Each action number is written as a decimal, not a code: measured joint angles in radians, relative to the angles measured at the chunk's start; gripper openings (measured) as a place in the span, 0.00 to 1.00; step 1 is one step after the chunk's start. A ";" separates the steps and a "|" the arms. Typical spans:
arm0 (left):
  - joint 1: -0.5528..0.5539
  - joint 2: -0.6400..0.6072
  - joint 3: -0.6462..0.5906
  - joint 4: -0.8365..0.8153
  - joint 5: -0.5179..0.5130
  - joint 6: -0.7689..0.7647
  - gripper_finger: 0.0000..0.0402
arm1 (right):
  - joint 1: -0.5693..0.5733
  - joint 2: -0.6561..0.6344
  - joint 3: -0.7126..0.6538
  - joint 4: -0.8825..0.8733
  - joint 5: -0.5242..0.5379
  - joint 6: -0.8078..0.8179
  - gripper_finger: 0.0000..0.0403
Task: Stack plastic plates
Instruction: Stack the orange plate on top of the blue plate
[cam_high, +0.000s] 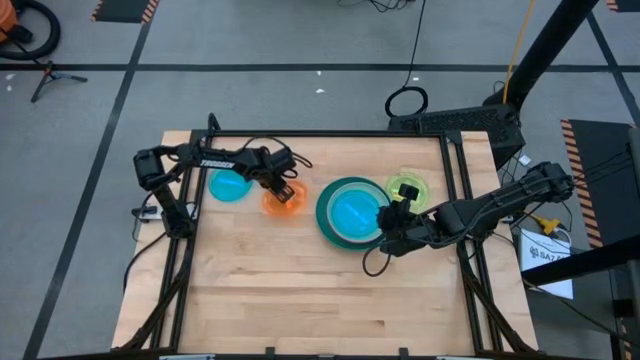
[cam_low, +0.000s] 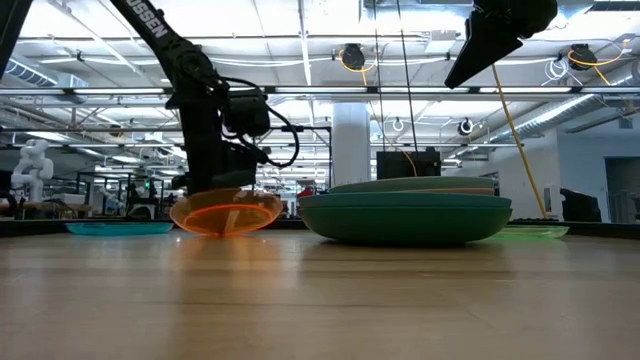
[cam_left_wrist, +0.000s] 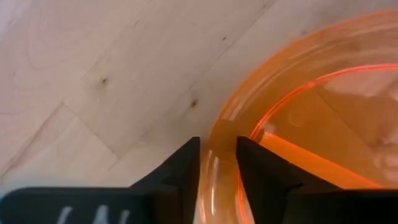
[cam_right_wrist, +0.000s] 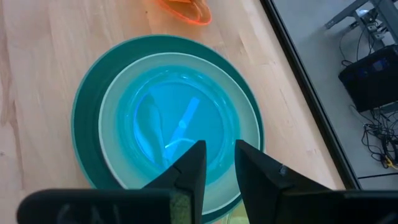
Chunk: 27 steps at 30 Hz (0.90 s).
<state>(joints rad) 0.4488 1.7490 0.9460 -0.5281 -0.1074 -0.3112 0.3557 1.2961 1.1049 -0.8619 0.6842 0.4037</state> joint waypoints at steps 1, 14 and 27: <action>-0.005 -0.006 -0.001 -0.002 -0.006 -0.005 0.26 | 0.000 0.000 0.000 0.000 0.000 0.000 0.19; -0.057 -0.123 -0.004 -0.061 -0.073 -0.042 0.03 | 0.000 0.000 0.000 0.000 0.000 0.000 0.19; -0.124 -0.159 -0.007 -0.074 0.072 0.103 0.02 | 0.000 0.000 -0.027 0.001 0.005 0.004 0.19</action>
<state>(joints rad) 0.3249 1.5905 0.9389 -0.6021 -0.0359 -0.2079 0.3557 1.2961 1.0775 -0.8614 0.6895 0.4072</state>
